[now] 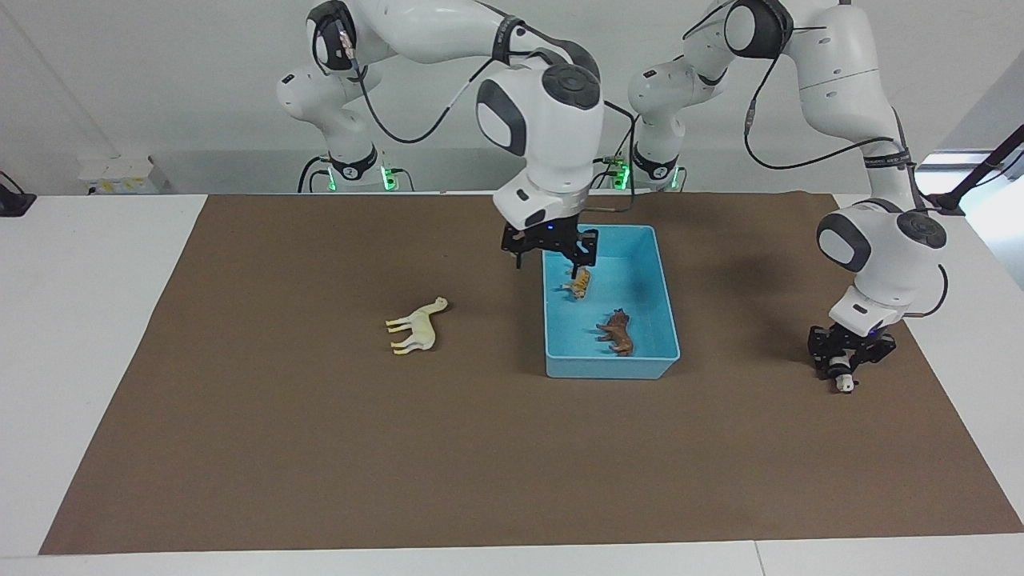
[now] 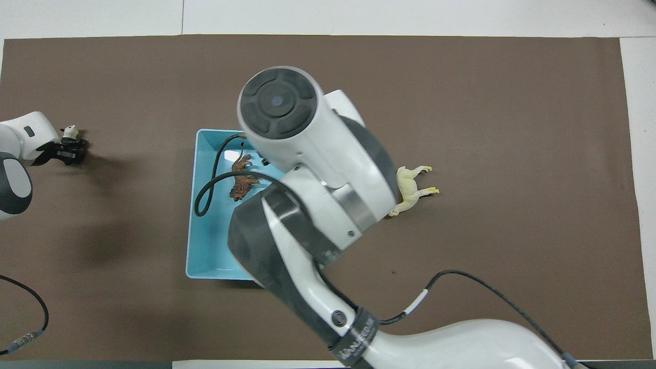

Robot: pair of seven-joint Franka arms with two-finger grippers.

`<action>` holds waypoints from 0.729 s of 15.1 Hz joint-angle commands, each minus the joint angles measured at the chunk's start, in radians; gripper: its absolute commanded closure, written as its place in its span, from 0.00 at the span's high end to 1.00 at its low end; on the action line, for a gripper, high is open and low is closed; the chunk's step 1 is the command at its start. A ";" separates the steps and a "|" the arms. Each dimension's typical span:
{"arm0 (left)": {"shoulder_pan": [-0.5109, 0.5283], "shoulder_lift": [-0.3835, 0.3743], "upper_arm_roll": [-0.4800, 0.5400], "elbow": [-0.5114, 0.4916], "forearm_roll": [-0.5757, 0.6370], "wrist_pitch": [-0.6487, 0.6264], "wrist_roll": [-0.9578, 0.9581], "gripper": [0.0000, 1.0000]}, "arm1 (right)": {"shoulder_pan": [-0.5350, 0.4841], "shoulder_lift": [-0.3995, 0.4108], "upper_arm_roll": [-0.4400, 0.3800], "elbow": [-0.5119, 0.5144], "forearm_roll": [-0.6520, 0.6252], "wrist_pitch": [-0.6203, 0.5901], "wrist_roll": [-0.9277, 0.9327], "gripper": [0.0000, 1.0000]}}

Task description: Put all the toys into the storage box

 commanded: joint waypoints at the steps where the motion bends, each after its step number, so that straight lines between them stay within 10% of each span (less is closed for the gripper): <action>1: -0.015 -0.003 0.010 0.062 0.004 -0.094 -0.024 0.00 | -0.068 -0.066 0.006 -0.163 -0.008 0.023 -0.125 1.00; 7: -0.270 -0.206 0.001 0.190 0.001 -0.590 -0.496 0.00 | -0.163 -0.274 0.005 -0.773 -0.011 0.496 -0.410 1.00; 11: -0.553 -0.279 -0.003 0.131 -0.002 -0.655 -0.939 0.00 | -0.209 -0.303 0.006 -0.914 -0.011 0.652 -0.497 1.00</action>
